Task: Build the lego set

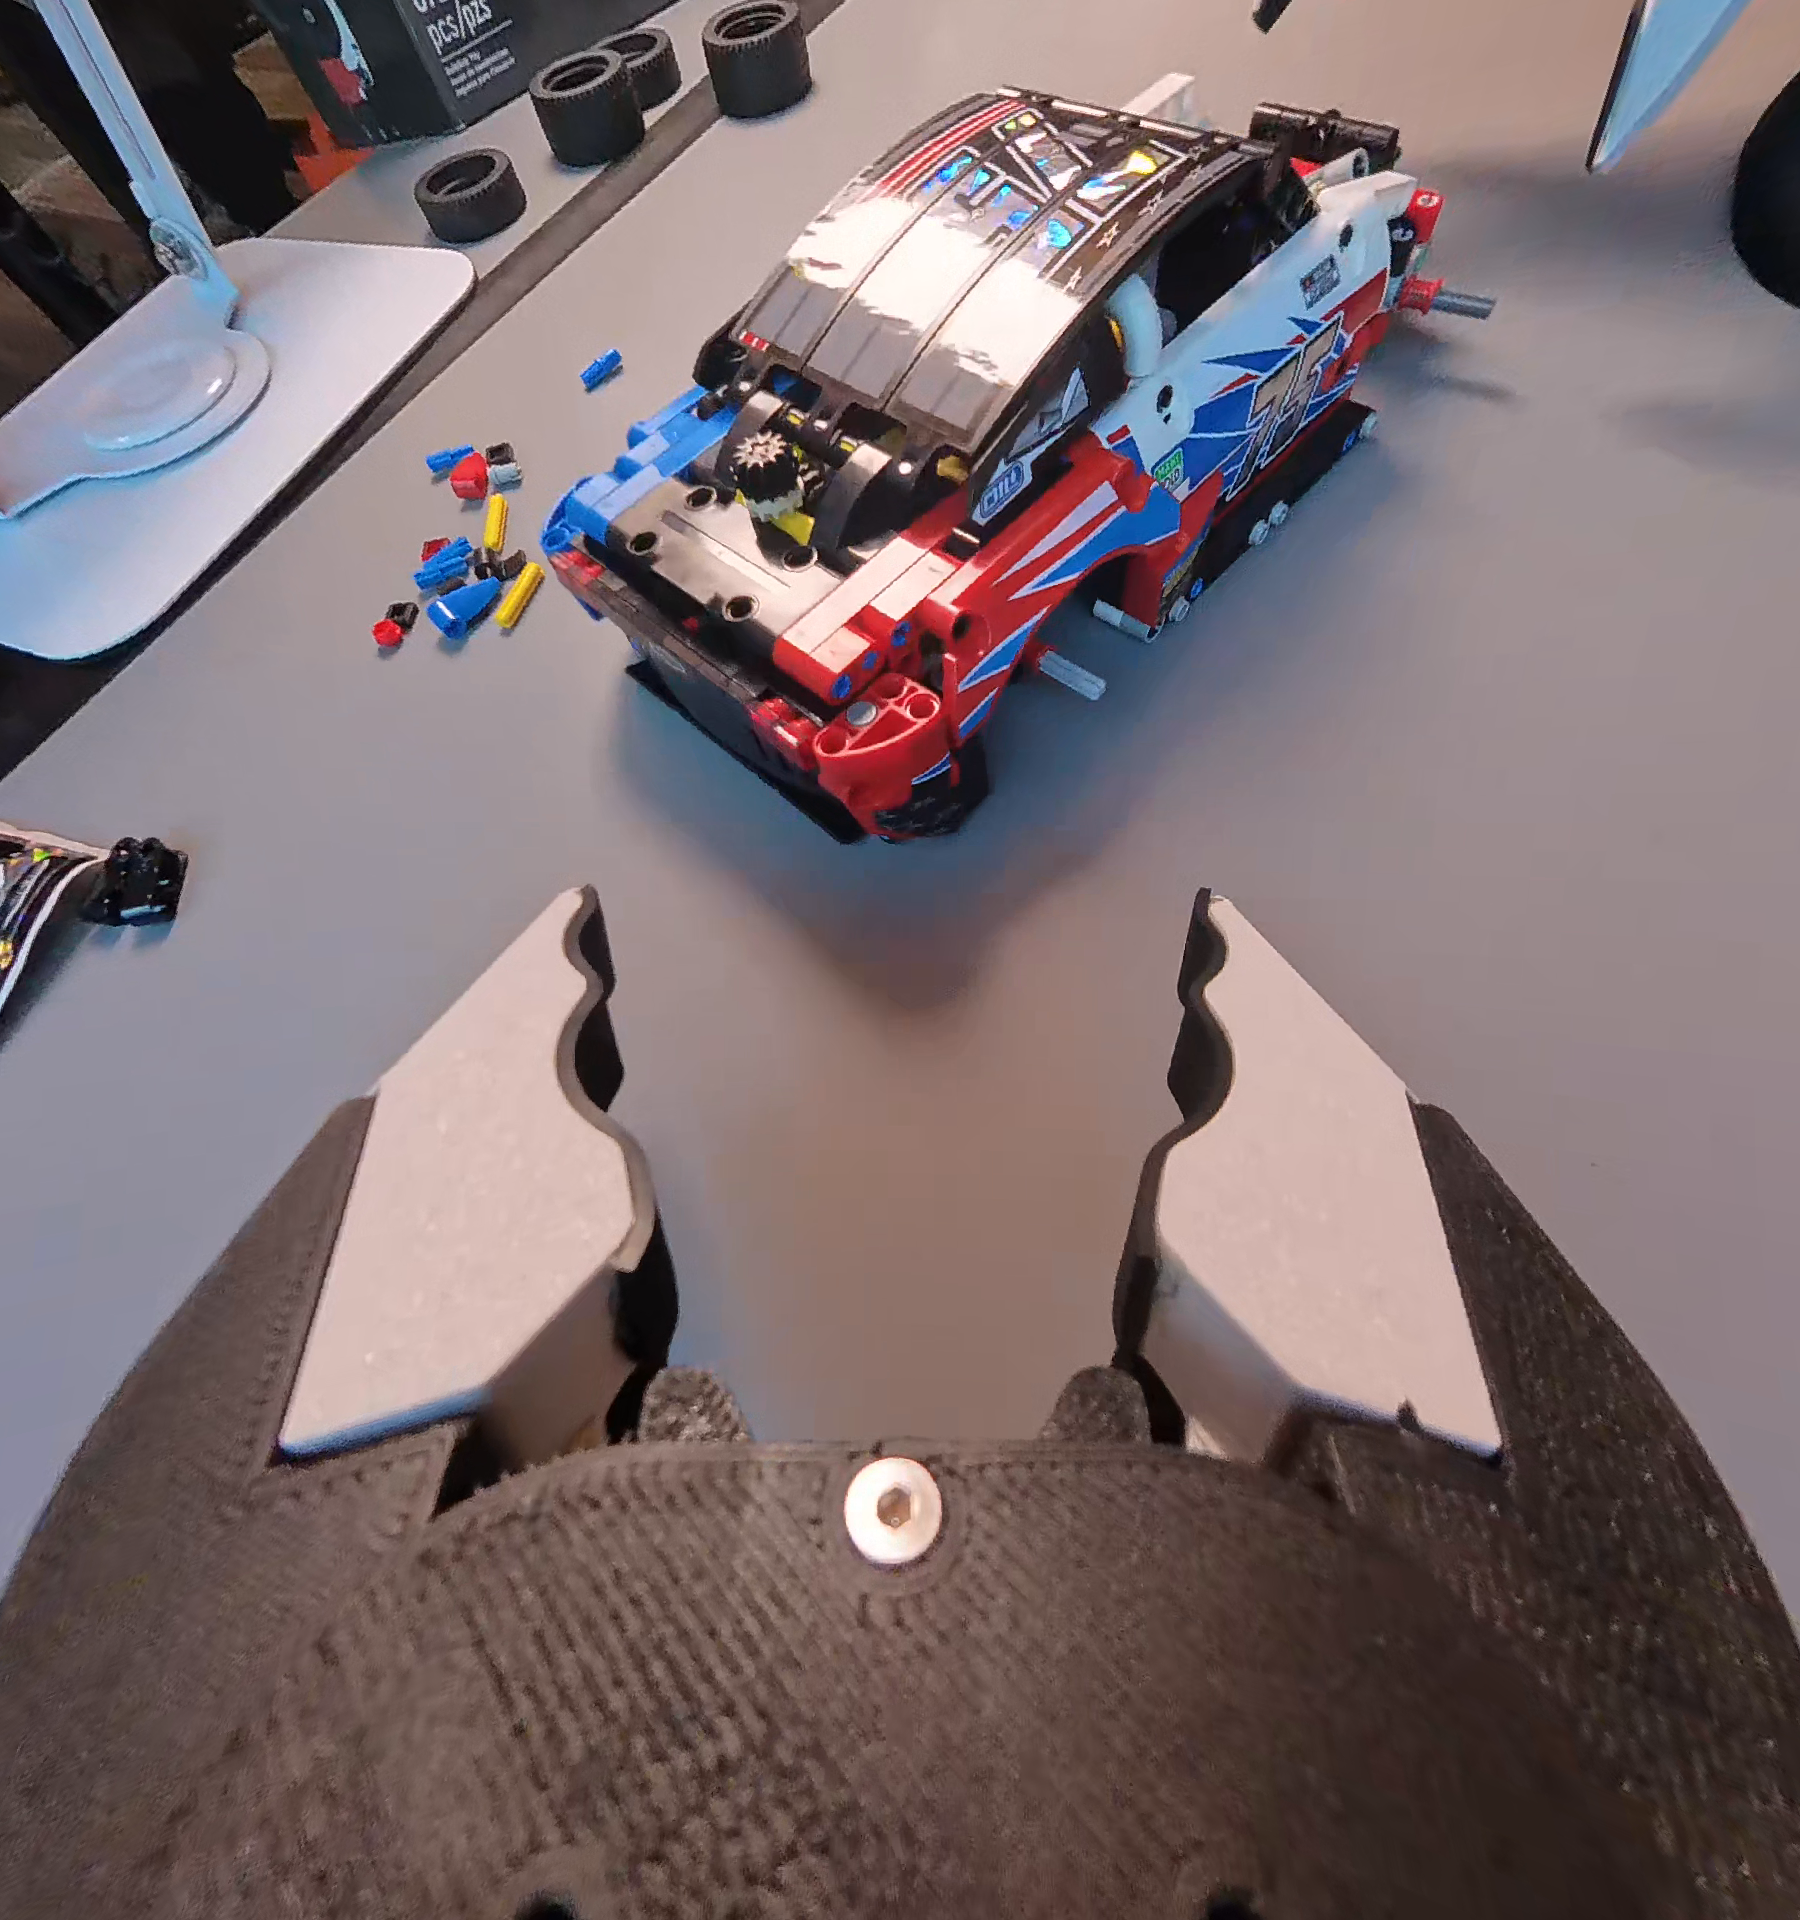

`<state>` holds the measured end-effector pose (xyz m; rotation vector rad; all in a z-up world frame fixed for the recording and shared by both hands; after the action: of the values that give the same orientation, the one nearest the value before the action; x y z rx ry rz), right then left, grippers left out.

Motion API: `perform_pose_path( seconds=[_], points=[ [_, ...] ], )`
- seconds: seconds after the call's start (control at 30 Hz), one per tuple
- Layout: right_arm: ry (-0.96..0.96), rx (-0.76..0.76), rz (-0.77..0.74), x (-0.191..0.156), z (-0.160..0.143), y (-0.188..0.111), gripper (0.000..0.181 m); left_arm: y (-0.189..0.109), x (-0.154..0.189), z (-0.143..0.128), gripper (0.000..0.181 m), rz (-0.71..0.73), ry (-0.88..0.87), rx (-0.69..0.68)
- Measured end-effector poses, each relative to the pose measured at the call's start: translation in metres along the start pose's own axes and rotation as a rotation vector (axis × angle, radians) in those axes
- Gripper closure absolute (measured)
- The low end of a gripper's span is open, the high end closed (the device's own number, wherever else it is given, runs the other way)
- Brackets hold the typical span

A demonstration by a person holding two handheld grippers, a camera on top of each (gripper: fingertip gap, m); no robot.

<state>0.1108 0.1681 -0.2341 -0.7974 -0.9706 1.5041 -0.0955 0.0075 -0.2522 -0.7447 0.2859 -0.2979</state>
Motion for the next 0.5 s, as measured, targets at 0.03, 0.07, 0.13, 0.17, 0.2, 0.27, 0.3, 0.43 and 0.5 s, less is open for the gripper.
perform_pose_path(
  seconds=[0.03, 0.07, 0.13, 0.17, 0.2, 0.27, 0.3, 0.43, 0.5],
  points=[
    [-0.027, -0.036, -0.023, -0.002, -0.001, 0.007, 0.069, 0.002, 0.000, 0.001, 0.073, -0.005, 0.004, -0.002],
    [-0.060, -0.079, -0.053, -0.001, -0.003, 0.016, 0.064, 0.004, 0.000, 0.003, 0.073, -0.008, 0.009, -0.003],
    [-0.082, -0.121, -0.060, 0.000, -0.002, 0.033, 0.064, 0.009, -0.002, 0.007, 0.073, -0.011, 0.012, -0.004],
    [-0.079, -0.130, -0.046, 0.001, 0.000, 0.040, 0.063, 0.012, -0.002, 0.010, 0.073, -0.017, 0.006, -0.006],
    [-0.088, -0.133, -0.017, 0.002, 0.002, 0.044, 0.063, 0.014, -0.003, 0.012, 0.073, -0.023, 0.000, -0.006],
    [-0.163, -0.121, -0.003, 0.010, 0.007, 0.044, 0.078, 0.018, -0.002, 0.015, 0.074, -0.019, 0.006, -0.006],
    [-0.208, -0.125, -0.006, 0.017, 0.008, 0.043, 0.080, 0.019, -0.001, 0.016, 0.075, -0.013, 0.013, -0.010],
    [-0.199, -0.168, 0.055, 0.043, 0.016, 0.046, 0.081, 0.023, 0.004, 0.020, 0.075, 0.012, -0.001, -0.032],
    [-0.201, -0.174, 0.078, 0.046, 0.019, 0.050, 0.081, 0.023, 0.006, 0.020, 0.075, 0.048, 0.008, -0.043]
  ],
)
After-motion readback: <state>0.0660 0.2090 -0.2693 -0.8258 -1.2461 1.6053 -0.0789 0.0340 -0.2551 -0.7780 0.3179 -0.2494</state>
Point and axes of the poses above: each gripper's, where its closed fingertips meet, y out along the fingers, z out of its top, x = y × z across the jaws, the point moved 2 cm from there along -y, back along the fingers, and after that the axes turned 13 degrees about -x, right-handed, at the moved point
